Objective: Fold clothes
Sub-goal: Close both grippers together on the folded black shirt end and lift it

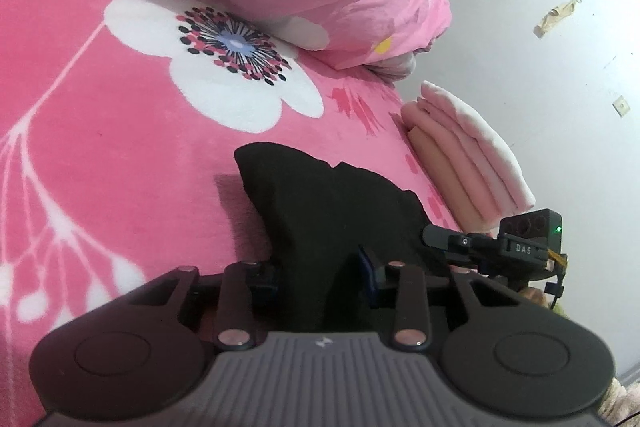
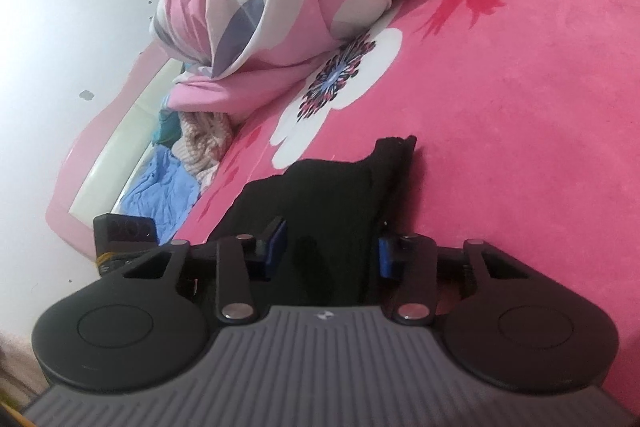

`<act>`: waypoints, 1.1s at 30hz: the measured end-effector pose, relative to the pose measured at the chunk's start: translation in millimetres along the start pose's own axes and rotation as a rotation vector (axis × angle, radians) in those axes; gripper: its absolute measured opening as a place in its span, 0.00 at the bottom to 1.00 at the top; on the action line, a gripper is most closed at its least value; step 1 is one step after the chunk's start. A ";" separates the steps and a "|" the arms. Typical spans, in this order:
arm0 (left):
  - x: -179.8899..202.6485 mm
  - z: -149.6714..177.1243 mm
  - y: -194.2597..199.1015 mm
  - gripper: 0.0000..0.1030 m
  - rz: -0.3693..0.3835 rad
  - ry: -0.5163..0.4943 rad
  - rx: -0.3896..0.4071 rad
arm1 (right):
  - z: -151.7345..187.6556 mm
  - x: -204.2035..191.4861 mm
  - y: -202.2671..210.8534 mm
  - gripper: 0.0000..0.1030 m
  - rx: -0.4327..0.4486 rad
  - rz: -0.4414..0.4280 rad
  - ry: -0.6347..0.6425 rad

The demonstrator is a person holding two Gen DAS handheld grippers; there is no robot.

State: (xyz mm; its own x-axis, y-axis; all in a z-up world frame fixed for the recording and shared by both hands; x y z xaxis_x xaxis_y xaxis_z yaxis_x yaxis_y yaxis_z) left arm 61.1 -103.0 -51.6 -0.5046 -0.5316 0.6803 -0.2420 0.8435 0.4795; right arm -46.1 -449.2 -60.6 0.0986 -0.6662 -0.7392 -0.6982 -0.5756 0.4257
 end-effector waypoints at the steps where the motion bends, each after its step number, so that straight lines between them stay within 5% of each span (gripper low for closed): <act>1: 0.6 -1.2 -1.8 0.30 -0.008 0.002 0.003 | -1.4 1.0 -2.0 0.30 -0.003 0.007 0.004; 3: 3.6 -3.1 -5.0 0.23 -0.043 -0.006 0.008 | -5.0 1.4 -8.2 0.13 -0.004 0.039 0.010; 8: 33.9 1.7 -4.4 0.11 -0.173 -0.141 0.038 | -1.3 -22.0 -12.0 0.07 0.011 0.142 0.126; 14: 67.3 6.5 11.0 0.08 -0.244 -0.220 0.099 | 7.4 -63.1 -3.0 0.06 0.057 0.271 0.281; 33: 163.4 31.0 56.1 0.08 -0.356 -0.371 0.215 | 36.4 -147.0 54.8 0.06 0.249 0.355 0.431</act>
State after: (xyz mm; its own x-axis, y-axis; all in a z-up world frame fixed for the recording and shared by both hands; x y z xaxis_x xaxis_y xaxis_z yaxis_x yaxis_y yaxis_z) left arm -60.6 -140.1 69.2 -0.6088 -0.7569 0.2376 -0.5955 0.6339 0.4936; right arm -124.7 -365.6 52.4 0.0709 -0.9589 -0.2747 -0.8808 -0.1895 0.4340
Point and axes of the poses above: each gripper's, at about its wrist camera, not at the fingertips, and y roughly against the way its jaws point, x to its right, z to its underside, the point moved 1 cm from there along -y, roughly the way its jaws point, and after that the axes turned 1 degree about z, right-handed, at the moved point
